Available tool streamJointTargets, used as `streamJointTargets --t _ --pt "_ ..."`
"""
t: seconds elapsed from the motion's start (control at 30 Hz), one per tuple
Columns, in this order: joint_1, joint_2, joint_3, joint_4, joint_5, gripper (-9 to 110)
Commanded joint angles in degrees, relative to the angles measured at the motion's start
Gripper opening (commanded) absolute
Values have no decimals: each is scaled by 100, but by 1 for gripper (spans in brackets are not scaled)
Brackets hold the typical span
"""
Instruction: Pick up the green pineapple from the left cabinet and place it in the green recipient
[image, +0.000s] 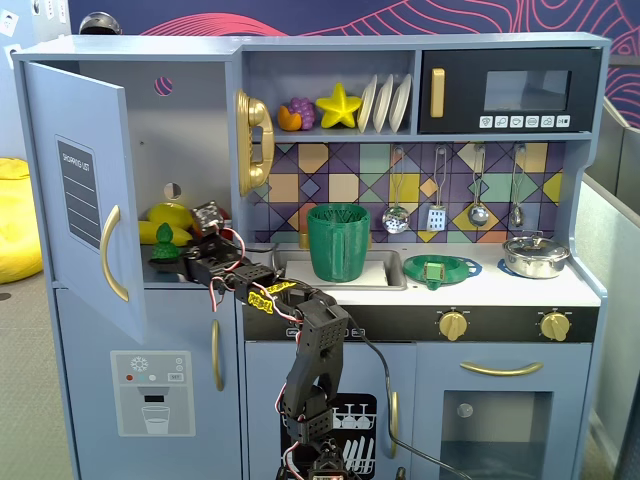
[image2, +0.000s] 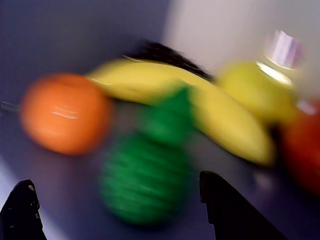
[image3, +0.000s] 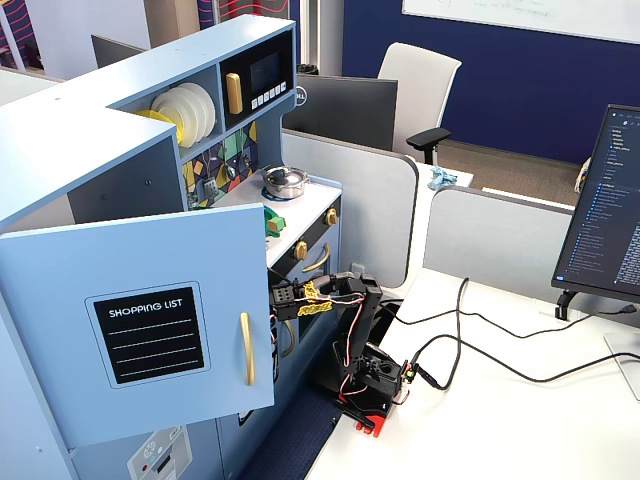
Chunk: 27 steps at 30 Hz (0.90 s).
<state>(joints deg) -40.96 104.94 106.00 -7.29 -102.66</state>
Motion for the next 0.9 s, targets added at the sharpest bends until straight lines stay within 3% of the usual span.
streamJointTargets --t 0.0,0.63,0.87 --pt "211 -44 -466 -229 149 37" --pt "264 -1354 -1345 -650 237 38" --pt "246 -1854 -1828 -870 773 38"
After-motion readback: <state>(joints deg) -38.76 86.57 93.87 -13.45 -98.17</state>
